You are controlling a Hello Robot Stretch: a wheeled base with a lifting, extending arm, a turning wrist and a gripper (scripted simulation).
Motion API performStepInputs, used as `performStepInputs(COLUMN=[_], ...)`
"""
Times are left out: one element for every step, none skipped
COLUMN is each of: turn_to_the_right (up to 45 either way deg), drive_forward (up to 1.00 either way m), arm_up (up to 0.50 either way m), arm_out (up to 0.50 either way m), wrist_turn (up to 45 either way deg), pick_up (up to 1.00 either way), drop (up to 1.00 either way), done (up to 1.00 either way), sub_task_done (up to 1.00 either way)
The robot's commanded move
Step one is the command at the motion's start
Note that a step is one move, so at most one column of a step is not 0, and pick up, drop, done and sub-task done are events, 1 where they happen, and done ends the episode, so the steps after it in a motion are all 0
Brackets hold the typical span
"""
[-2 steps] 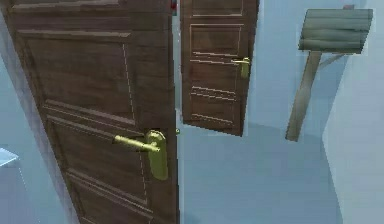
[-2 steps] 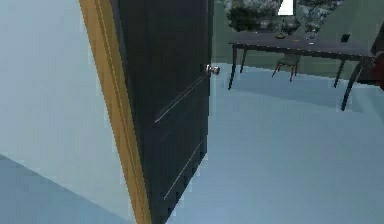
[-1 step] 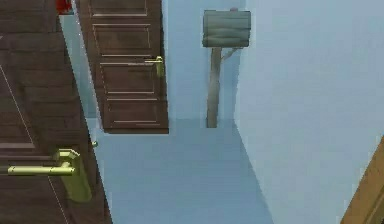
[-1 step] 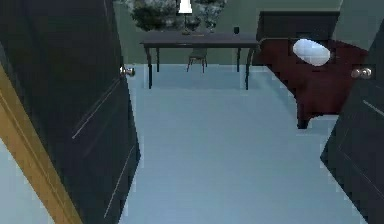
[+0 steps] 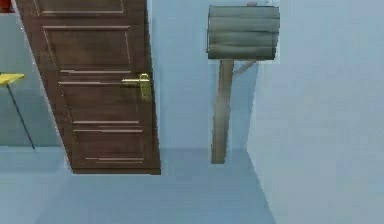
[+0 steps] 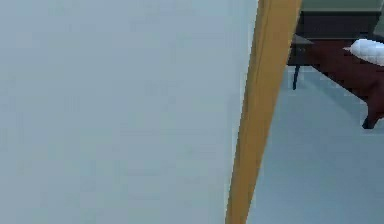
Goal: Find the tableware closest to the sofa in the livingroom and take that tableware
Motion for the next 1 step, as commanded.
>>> performStepInputs(turn_to_the_right=[-39.0], drive_forward=[0.00], arm_up=[0.00], arm_out=[0.00], wrist_turn=[0.0], pick_up=[0.00], drop=[0.00], done=[0.00], sub_task_done=[0.00])
